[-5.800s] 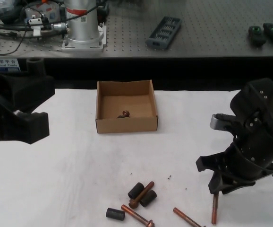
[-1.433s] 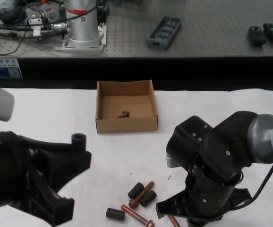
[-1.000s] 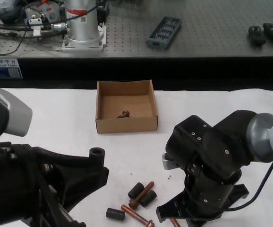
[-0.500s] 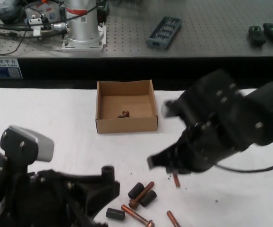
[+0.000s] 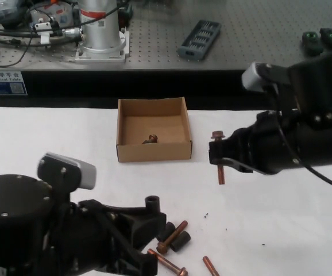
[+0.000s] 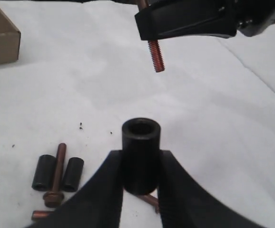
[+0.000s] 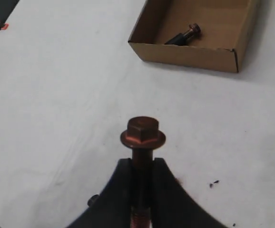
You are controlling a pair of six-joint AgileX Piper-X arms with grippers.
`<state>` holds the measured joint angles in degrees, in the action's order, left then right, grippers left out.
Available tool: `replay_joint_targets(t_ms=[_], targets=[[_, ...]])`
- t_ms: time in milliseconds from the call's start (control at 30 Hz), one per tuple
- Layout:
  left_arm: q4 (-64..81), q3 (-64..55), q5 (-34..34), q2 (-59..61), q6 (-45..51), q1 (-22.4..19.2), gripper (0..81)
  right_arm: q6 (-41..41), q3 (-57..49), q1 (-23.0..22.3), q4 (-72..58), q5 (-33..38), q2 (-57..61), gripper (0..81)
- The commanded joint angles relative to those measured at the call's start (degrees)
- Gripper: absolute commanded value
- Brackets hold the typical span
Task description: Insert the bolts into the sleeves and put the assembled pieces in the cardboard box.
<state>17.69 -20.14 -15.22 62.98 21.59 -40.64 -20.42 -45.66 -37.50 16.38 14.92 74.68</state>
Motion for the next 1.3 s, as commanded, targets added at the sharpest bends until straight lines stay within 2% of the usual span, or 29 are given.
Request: replay_joint_targets(t_ms=[0, 200, 400, 1067, 1267], targets=[[3.22, -0.28, -3.38, 2.04, 2.15, -0.28, 5.9, -0.98, 1.85, 0.37, -2.54, 3.04, -1.64, 1.8], [3.96, -0.28, -15.16, 4.62, 2.45, -0.28, 5.9, -1.54, 6.55, 0.37, -4.02, 4.32, -4.68, 1.8], [4.06, -0.33, -20.15, 4.94, 2.45, -0.28, 5.9, -1.43, 6.99, 0.37, -4.0, 4.5, -6.72, 1.8], [9.89, -5.67, -21.14, 13.48, 9.0, -0.85, 5.9, -0.31, 8.55, 0.26, -7.98, 10.57, -6.81, 1.8], [9.89, -6.24, -27.09, 13.48, 9.0, -0.85, 5.9, -0.06, 8.91, 0.26, -8.22, 13.32, -6.81, 1.8]])
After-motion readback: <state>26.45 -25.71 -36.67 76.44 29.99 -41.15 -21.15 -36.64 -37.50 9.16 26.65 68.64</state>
